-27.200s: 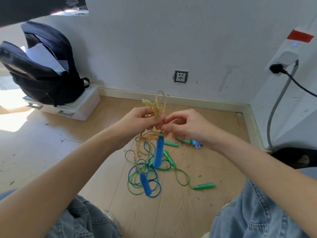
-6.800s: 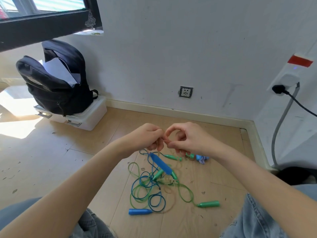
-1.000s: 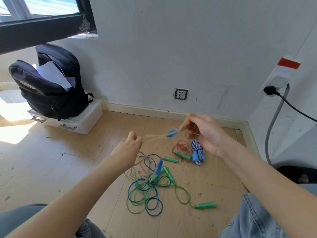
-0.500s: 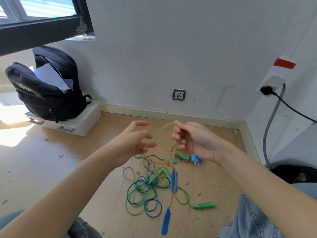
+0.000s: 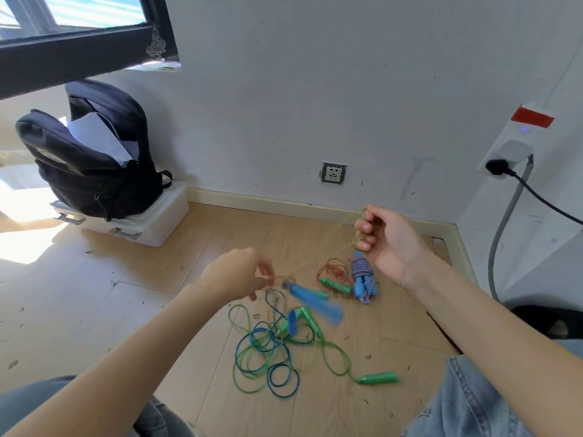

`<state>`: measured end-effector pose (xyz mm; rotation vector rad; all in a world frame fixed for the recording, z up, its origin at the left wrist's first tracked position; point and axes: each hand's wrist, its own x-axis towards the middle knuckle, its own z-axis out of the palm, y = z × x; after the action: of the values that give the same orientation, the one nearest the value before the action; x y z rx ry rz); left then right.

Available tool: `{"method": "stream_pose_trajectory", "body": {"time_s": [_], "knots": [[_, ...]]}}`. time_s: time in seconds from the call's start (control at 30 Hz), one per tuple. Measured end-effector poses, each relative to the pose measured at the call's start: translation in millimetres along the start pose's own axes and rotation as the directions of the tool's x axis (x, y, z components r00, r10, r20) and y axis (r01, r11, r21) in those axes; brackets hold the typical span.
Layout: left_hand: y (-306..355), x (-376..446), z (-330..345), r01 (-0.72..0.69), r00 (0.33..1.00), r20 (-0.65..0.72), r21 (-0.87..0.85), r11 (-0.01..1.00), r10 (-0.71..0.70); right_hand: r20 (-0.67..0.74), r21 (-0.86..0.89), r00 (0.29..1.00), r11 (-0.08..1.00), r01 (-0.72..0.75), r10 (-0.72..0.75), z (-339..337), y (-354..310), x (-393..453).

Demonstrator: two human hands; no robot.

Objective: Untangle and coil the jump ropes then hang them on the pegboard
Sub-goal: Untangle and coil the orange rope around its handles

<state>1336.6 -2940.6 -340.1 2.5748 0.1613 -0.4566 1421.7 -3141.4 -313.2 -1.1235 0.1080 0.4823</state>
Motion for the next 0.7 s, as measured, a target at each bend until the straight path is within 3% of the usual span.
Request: {"method": "stream_pose_trajectory", "body": {"time_s": [0.07, 0.13, 0.2, 0.3, 0.37, 0.43, 0.53, 0.6, 0.7], "knots": [[-12, 3, 5, 0.096, 0.995, 0.029, 0.128, 0.987, -0.100, -0.010, -0.036, 1.000, 0.999, 0.007, -0.008, 0, 1, 0], [-13, 3, 4, 0.154, 0.988, 0.009, 0.106, 0.982, -0.156, -0.015, -0.242, 0.998, 0.969, 0.054, -0.060, 0, 4, -1], [-10, 2, -1, 0.168, 0.985, -0.020, -0.077, 0.983, -0.170, 0.019, -0.569, 0.995, 0.818, 0.088, -0.094, -1, 8, -4], [2, -3, -7, 0.149, 0.988, 0.045, -0.463, 0.874, -0.145, 0.086, -0.867, 0.994, 0.496, 0.044, 0.062, -2, 15, -10], [11, -10, -8, 0.124, 0.992, 0.091, -0.595, 0.794, -0.087, 0.114, -0.946, 0.974, 0.320, 0.047, 0.194, -1, 19, -14], [15, -14, -10, 0.086, 0.995, 0.097, -0.691, 0.718, -0.026, 0.143, -0.969, 0.943, 0.234, 0.073, 0.300, 1, 24, -17], [19, -18, -14, 0.052, 0.997, 0.077, -0.736, 0.675, 0.008, 0.172, -0.985, 0.945, 0.067, 0.160, 0.279, 2, 30, -18], [20, -19, -13, 0.032, 0.998, 0.057, -0.739, 0.672, 0.015, 0.263, -0.965, 0.941, 0.038, 0.261, 0.213, 5, 34, -17], [22, -18, -15, -0.027, 0.996, 0.035, -0.734, 0.679, 0.078, 0.411, -0.907, 0.887, 0.189, 0.376, 0.211, 10, 37, -18]]}}
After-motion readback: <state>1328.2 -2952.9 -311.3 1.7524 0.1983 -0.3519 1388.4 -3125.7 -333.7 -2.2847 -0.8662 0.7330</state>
